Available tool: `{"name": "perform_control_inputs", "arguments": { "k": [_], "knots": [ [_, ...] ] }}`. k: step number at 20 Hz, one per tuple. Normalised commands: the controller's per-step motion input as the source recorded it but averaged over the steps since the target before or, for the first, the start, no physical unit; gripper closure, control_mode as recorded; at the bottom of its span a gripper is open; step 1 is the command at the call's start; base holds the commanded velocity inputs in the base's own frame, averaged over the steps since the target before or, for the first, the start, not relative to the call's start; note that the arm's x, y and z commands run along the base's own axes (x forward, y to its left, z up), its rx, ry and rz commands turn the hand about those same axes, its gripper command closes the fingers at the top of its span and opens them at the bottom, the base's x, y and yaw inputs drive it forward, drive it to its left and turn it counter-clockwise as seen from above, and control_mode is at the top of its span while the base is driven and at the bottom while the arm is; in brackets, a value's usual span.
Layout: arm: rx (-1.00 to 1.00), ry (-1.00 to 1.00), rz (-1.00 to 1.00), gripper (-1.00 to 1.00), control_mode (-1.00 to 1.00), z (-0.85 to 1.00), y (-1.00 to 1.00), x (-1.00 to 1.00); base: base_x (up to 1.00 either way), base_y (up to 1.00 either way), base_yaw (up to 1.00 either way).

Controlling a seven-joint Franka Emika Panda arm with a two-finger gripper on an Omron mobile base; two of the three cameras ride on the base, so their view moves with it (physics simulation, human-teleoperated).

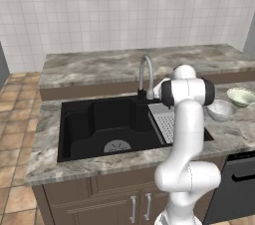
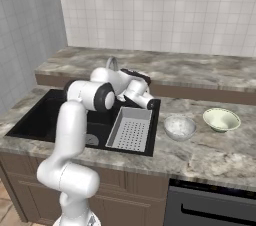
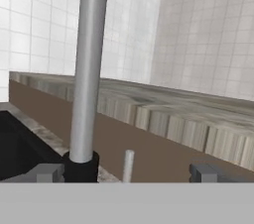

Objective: Rinse each bowl for a few seconds and place them down in the sink or on the counter.

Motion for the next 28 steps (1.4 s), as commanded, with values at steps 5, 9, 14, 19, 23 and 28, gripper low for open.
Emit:
{"name": "perform_control_inputs", "arguments": {
  "k": [5, 9, 14, 19, 23, 28],
  "knots": [
    [0.00, 0.03, -0.03, -1.00, -1.00, -0.07, 0.00, 0.30, 0.00, 0.00, 0.00],
    [0.00, 0.05, -0.04, -1.00, -1.00, -0.02, 0.01, 0.37, 0.00, 0.00, 0.00],
    [0.00, 0.07, -0.01, -1.00, -1.00, -0.05, 0.00, 0.34, 0.00, 0.00, 0.00],
    [0.01, 0.10, 0.00, -1.00, -1.00, -0.15, -0.01, 0.19, 0.00, 0.00, 0.00],
    [0.04, 0.10, 0.00, -1.00, -1.00, -0.22, -0.13, 0.10, 0.00, 0.00, 0.00],
    [0.03, 0.03, -0.02, -1.00, -1.00, -0.16, -0.18, 0.05, 0.00, 0.00, 0.00]
  ]
}}
